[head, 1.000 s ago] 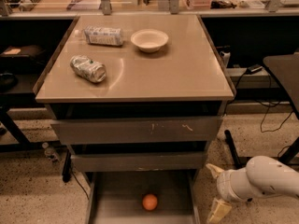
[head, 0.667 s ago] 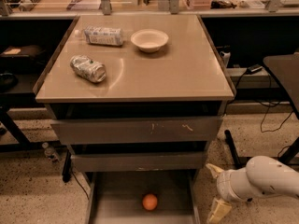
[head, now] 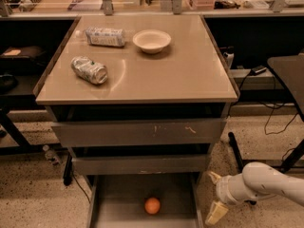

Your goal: Pick orange from bottom drawer and place on counter

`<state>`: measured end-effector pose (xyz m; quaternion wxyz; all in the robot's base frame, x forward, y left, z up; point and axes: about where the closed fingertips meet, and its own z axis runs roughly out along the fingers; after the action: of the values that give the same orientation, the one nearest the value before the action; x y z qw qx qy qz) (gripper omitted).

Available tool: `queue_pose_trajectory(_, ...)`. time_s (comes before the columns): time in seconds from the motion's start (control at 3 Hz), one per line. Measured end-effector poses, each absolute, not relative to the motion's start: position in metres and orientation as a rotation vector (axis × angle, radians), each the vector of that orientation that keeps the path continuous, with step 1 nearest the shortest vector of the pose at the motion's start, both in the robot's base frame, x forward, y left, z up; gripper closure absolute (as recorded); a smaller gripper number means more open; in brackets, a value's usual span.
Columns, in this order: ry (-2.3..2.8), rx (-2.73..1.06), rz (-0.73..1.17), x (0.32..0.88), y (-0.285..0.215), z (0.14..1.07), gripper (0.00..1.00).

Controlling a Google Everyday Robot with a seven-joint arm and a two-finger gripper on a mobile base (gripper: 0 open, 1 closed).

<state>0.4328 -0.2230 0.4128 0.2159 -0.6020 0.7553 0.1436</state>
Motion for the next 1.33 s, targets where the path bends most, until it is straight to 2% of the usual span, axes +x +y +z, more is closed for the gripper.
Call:
queue_pose_trajectory(0.67, 2.111, -1.545, 0.562, 0.451, -0.222, 0.288, 0.0)
queue_pose_trajectory(1.33, 2.086, -1.53, 0.607, 0.446, -0.213, 0.267, 0.0)
